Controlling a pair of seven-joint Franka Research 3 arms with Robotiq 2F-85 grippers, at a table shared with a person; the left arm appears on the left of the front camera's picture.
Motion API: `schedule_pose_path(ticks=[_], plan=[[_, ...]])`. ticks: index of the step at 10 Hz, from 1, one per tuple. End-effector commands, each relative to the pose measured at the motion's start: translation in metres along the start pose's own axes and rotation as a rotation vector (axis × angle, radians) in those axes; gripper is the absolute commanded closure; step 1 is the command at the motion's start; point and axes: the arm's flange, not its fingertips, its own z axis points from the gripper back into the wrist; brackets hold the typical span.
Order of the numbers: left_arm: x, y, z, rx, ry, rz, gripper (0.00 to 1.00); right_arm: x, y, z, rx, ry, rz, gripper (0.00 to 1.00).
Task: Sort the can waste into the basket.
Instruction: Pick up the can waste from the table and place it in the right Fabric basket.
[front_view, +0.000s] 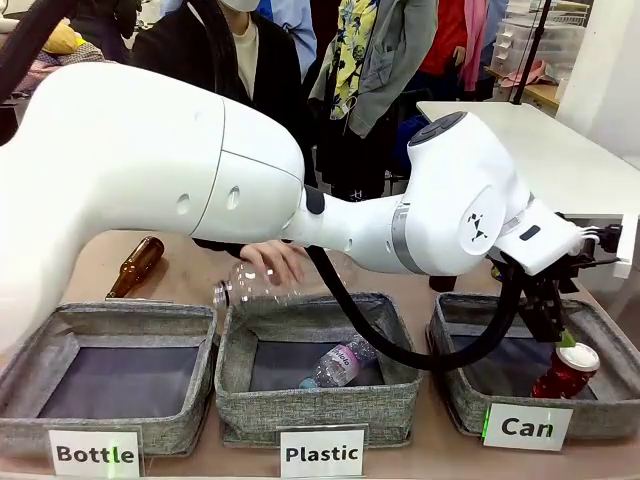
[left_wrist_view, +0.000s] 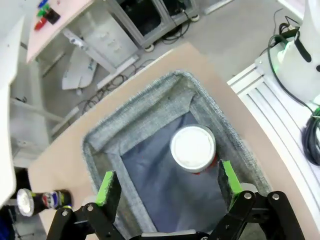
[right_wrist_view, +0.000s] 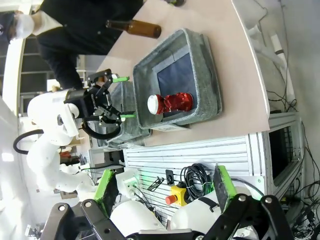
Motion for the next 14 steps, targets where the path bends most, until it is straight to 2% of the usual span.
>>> schedule_pose_path(ticks=[1,2,5,7,11,13,14], plan=[[0.004,-0.005,0.021,-0.054,0.104,0.094,0.0,-0.007,0.003,0.002,0.007,-0.014,-0.025,0.0],[0.002,-0.012,0.038,-0.078,0.103,0.124,0.0,0.0,0.0,0.0,0.0,0.0,0.0,0.0],[-0.028,-0.028,0.101,-0.059,0.132,0.221,0.0,0.03,0.054,-0.077,0.131,0.098,-0.009,0.0],[-0.049,-0.034,0.121,-0.07,0.138,0.273,0.0,0.036,0.064,-0.106,0.139,0.123,-0.046,0.0],[-0.053,-0.038,0.125,-0.091,0.06,0.243,0.0,0.037,0.043,-0.089,0.093,0.041,-0.116,0.0],[-0.051,-0.038,0.129,-0.106,0.041,0.244,0.0,0.038,0.047,-0.09,0.105,0.039,-0.118,0.0],[-0.049,-0.045,0.14,-0.169,0.058,0.286,0.0,0.041,0.055,-0.1,0.108,0.045,-0.133,0.0]])
